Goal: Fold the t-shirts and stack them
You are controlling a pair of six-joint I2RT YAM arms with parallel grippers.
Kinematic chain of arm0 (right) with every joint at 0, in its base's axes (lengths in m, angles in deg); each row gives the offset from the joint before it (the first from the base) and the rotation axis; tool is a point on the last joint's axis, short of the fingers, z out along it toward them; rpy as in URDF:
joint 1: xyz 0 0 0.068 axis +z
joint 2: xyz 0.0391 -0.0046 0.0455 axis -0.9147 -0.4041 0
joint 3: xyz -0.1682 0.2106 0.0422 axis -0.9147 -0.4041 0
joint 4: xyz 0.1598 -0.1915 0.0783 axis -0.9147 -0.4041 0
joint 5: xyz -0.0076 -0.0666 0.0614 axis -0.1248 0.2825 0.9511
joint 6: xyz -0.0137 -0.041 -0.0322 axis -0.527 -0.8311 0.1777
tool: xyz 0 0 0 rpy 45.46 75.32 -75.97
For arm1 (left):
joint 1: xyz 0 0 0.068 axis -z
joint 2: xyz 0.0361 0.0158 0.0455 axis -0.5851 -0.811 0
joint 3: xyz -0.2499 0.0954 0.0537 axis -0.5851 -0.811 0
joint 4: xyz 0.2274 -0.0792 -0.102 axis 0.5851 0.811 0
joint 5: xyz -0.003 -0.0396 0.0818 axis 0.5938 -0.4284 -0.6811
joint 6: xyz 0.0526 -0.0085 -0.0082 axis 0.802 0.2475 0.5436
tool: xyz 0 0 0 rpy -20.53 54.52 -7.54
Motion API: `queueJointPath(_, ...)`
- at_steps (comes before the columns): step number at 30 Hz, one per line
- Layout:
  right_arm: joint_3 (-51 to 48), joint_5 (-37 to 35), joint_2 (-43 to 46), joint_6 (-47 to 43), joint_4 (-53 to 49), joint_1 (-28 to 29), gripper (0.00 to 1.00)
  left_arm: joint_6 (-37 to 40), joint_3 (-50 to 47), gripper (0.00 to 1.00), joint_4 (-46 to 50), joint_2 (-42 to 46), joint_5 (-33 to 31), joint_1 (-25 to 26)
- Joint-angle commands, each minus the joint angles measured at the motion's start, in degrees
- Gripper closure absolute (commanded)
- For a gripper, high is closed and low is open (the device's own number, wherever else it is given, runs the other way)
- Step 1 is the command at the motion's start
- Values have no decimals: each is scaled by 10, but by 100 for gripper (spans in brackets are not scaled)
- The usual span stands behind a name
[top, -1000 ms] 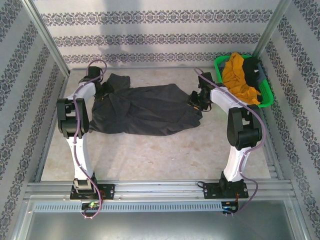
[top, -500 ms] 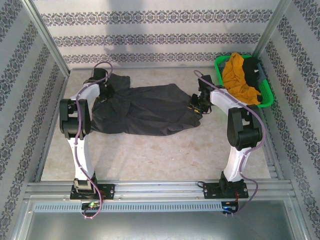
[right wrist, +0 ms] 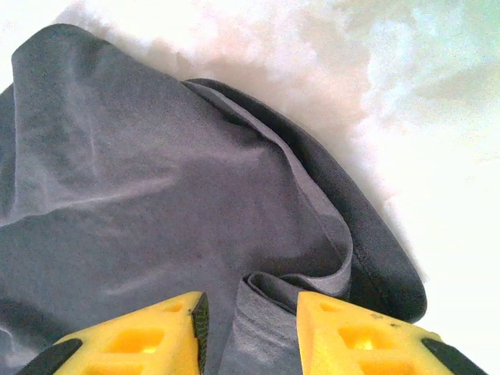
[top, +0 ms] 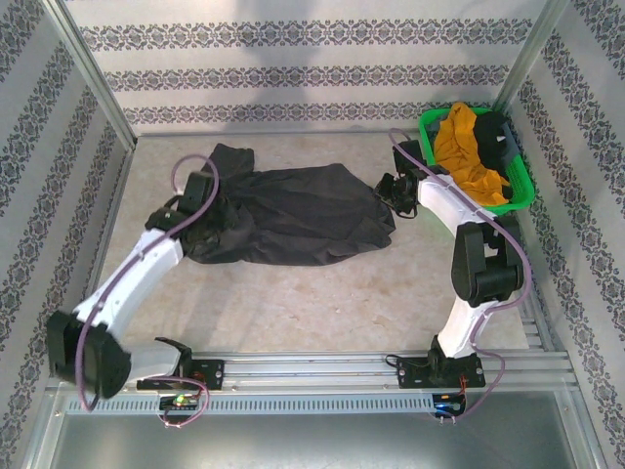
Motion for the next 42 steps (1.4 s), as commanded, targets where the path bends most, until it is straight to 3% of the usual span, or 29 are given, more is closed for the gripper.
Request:
queueJointPath(1,-21,-15,22,18,0,8,64,-69,-54,100,88,56,-14,56)
queueJointPath(6,-65,-15,51,32,2,17,64,-87,-119,100,165,117,-48,139)
queueJointPath(11,-124,-12,78,61,14,29,64,-95,-176,100,174,95,-42,185)
queueJointPath(15,-131,0,66,80,27,28,62,-99,-199,100,155,54,-66,191)
queueJointPath(22,-55,-15,-1,123,-8,47,61,-112,-197,98,97,49,-126,184)
queueJointPath(24,-39,-29,-17,140,-20,59,58,-118,-194,85,101,45,-127,182)
queueJointPath(27,-10,-54,-45,160,-48,75,54,-124,-184,45,124,53,-130,182)
queueJointPath(29,8,-65,-63,167,-67,83,53,-125,-169,37,149,67,-141,181)
queueJointPath(32,16,-73,-82,173,-69,87,53,-118,-133,35,182,94,-167,179)
queueJointPath(35,29,-88,-105,162,-71,87,53,-105,-107,34,189,106,-170,151)
queueJointPath(39,47,-98,-128,153,-97,83,55,-76,-123,35,150,105,-94,42)
queueJointPath(42,39,-103,-125,145,-92,76,71,-57,-151,35,99,87,-42,-53)
